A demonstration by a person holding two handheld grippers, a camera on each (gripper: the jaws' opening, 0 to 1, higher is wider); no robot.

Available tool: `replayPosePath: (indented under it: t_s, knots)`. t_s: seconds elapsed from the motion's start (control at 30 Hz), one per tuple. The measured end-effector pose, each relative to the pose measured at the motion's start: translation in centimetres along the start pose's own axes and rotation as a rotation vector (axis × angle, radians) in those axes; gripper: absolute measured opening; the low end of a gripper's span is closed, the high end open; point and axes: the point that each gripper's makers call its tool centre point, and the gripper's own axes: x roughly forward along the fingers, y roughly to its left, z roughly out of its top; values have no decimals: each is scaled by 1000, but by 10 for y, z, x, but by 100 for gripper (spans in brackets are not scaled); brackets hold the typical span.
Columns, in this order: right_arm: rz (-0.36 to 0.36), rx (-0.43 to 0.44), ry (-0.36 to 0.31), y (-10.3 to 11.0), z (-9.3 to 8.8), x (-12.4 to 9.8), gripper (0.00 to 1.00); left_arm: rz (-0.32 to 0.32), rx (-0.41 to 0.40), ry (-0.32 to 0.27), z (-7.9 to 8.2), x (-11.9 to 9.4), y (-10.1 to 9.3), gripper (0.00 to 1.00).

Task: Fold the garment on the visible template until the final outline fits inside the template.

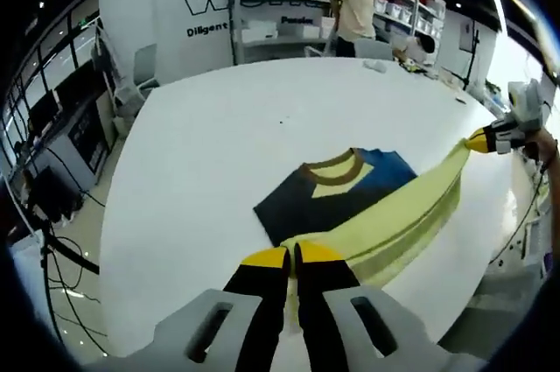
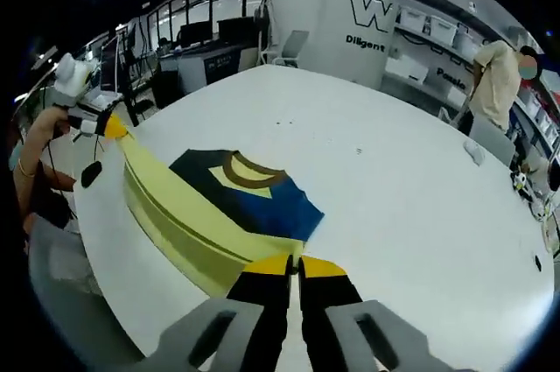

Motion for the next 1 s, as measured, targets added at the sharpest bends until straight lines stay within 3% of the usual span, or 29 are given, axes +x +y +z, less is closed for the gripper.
replayPosePath:
  t_s: [0.1, 0.33, 0.57, 0.6, 0.77, 0.83, 1.0]
  knots:
    - [-6, -5, -14, -4, 9, 4, 0, 2, 3, -15, 13, 8, 5, 8]
    - [-55, 2, -58, -19, 31, 17, 0, 33, -1, -22, 28, 29, 16, 8]
    - [-107, -25, -10, -31, 35, 46, 0, 53, 0, -50, 40, 62, 31, 8]
    - [-114, -26, -7, -33, 35, 51, 0, 67, -55, -55, 41, 70, 35, 8]
    - [-162, -36, -4, -44, 38, 72, 0, 64, -50, -29, 39, 93, 38, 8]
    - [-170, -15, 4, -47, 36, 84, 0, 77, -50, -4, 32, 105, 43, 8]
    - [-161, -61, 25, -50, 29, 110, 0, 85, -74, 23, 15, 126, 49, 8]
